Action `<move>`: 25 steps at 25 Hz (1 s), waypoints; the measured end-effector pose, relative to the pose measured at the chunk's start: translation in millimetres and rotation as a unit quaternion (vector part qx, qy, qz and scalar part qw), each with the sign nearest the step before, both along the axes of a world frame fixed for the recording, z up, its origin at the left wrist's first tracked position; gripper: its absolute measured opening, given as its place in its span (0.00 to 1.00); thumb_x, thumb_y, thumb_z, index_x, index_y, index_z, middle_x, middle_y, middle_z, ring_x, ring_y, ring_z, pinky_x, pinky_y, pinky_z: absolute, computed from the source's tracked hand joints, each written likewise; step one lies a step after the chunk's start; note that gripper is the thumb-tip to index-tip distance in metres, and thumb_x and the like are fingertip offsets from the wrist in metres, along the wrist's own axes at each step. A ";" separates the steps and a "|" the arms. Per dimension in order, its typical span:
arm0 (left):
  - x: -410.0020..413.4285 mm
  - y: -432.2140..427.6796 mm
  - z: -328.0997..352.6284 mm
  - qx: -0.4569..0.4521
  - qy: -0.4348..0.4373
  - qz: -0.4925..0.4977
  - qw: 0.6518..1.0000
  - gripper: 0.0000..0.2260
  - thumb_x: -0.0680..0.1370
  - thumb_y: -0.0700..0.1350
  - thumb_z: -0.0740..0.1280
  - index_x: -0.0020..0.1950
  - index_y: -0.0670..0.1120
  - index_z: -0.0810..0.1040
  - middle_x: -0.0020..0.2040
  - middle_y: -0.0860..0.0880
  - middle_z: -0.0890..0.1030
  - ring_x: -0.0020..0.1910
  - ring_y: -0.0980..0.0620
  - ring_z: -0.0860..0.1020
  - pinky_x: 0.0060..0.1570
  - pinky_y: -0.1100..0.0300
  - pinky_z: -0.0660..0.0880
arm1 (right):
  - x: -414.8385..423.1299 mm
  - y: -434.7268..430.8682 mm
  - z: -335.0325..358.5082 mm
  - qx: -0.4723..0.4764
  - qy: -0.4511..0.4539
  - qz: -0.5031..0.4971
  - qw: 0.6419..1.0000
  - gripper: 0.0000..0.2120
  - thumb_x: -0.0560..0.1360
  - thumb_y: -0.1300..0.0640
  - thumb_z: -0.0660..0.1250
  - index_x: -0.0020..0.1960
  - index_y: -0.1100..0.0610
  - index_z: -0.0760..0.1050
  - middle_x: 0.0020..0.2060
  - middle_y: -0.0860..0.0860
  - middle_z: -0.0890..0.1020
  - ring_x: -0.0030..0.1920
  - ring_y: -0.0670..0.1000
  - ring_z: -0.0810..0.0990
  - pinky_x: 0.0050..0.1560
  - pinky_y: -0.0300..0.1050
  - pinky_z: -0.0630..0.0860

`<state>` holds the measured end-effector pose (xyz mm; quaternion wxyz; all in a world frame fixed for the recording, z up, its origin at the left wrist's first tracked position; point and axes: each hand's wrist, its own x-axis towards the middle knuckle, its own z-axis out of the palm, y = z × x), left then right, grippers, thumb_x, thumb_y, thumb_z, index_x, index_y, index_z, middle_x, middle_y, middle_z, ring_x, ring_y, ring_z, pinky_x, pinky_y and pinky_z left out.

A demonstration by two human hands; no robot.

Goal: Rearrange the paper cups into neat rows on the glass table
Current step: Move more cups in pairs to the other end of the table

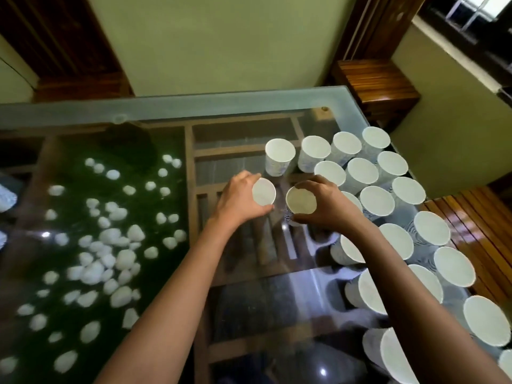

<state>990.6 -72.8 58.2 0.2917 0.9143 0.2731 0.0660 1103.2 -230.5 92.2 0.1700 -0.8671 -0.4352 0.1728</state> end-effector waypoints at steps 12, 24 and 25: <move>76.6 -29.5 -12.3 -0.032 -0.021 -0.020 0.999 0.34 0.63 0.54 0.77 0.64 0.42 0.73 0.64 0.43 0.75 0.62 0.45 0.72 0.62 0.52 0.68 | 8.0 -33.6 -13.1 -0.019 0.029 0.084 0.996 0.33 0.64 0.52 0.77 0.65 0.57 0.70 0.64 0.55 0.71 0.59 0.54 0.73 0.58 0.40 0.66; 19.1 -29.3 -10.0 -0.037 -0.110 0.035 0.993 0.19 0.70 0.50 0.73 0.56 0.42 0.78 0.55 0.44 0.79 0.53 0.48 0.77 0.53 0.59 0.73 | -15.2 -31.8 -19.9 -0.009 0.000 0.068 0.998 0.35 0.63 0.49 0.77 0.66 0.58 0.69 0.65 0.58 0.70 0.62 0.59 0.71 0.61 0.52 0.71; 4.6 -29.5 -10.2 -0.035 -0.107 0.036 0.993 0.17 0.70 0.48 0.73 0.56 0.42 0.79 0.54 0.44 0.80 0.52 0.48 0.77 0.52 0.60 0.72 | -19.5 -31.9 -16.8 -0.005 -0.013 0.067 0.998 0.35 0.63 0.50 0.77 0.66 0.59 0.69 0.65 0.59 0.70 0.62 0.60 0.71 0.61 0.53 0.71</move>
